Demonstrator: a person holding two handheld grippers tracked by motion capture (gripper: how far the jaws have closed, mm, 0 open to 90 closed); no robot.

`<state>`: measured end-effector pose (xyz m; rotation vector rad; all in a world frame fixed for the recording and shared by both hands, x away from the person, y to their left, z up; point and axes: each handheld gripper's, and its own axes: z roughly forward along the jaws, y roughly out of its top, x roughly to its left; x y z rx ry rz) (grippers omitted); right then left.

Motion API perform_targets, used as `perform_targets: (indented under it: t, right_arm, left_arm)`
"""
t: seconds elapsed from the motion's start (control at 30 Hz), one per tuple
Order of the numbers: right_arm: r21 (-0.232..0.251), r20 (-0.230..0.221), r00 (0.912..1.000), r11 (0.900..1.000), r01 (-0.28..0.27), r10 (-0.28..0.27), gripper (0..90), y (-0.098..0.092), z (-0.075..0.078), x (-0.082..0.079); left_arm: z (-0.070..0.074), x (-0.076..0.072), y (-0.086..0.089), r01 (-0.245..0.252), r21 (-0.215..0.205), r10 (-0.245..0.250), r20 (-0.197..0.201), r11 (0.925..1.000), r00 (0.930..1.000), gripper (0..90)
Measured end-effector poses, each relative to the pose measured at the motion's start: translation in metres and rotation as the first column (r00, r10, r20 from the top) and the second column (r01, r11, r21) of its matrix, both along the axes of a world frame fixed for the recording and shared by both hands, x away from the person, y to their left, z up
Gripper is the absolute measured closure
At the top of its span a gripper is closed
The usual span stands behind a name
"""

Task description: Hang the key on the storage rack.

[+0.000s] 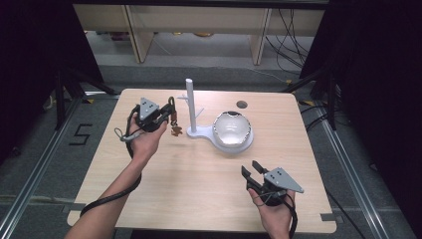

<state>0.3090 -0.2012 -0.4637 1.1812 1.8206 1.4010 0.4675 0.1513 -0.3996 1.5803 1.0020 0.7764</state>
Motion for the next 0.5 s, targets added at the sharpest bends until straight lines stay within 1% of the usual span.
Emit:
perform_targets:
  t: [0.03, 0.07, 0.13, 0.27, 0.33, 0.4, 0.47, 0.5]
  right_arm:
    - [-0.013, 0.008, 0.9999, 1.000, -0.009, 0.009, 55.4, -0.0009, -0.0001, 0.0009]
    - [0.001, -0.004, 1.0000, 1.000, 0.002, -0.002, 55.4, -0.0001, 0.0000, -0.0004]
    - [-0.004, 0.004, 1.0000, 1.000, -0.001, 0.001, 55.4, -0.0009, -0.0003, 0.0002]
    - [-0.003, 0.005, 1.0000, 1.000, -0.001, 0.001, 55.4, -0.0010, -0.0005, 0.0004]
    - [0.004, -0.004, 1.0000, 1.000, 0.000, 0.000, 55.4, -0.0008, -0.0002, 0.0000]
    - [-0.009, 0.017, 0.9998, 1.000, -0.011, 0.012, 55.4, -0.0019, -0.0013, 0.0020]
    - [0.004, 0.018, 0.9995, 1.000, -0.025, 0.025, 55.4, -0.0012, -0.0024, 0.0029]
    - [-0.003, 0.024, 0.9995, 1.000, -0.020, 0.020, 55.4, -0.0016, -0.0023, 0.0028]
  left_arm:
    - [0.0006, 0.0001, -0.0004, -0.001, 0.000, 0.001, 0.000, 1.0000, 1.0000, 83.9]
    - [0.0010, 0.0005, -0.0008, -0.001, 0.002, 0.001, 0.003, 1.0000, 1.0000, 83.9]
    - [0.0015, 0.0010, -0.0019, -0.001, 0.003, 0.001, 0.002, 1.0000, 1.0000, 83.9]
    - [0.0019, 0.0029, -0.0038, -0.002, 0.007, 0.002, 0.003, 1.0000, 1.0000, 83.9]
    - [0.0017, 0.0040, -0.0047, -0.001, 0.010, 0.001, 0.001, 1.0000, 1.0000, 83.8]
    - [0.0016, 0.0049, -0.0054, -0.001, 0.017, 0.001, -0.001, 0.9999, 1.0000, 83.9]
    - [0.0015, 0.0057, -0.0066, -0.002, 0.013, 0.002, 0.001, 0.9999, 1.0000, 83.9]
    - [0.0017, 0.0061, -0.0069, -0.003, 0.015, 0.003, 0.001, 0.9999, 1.0000, 83.9]
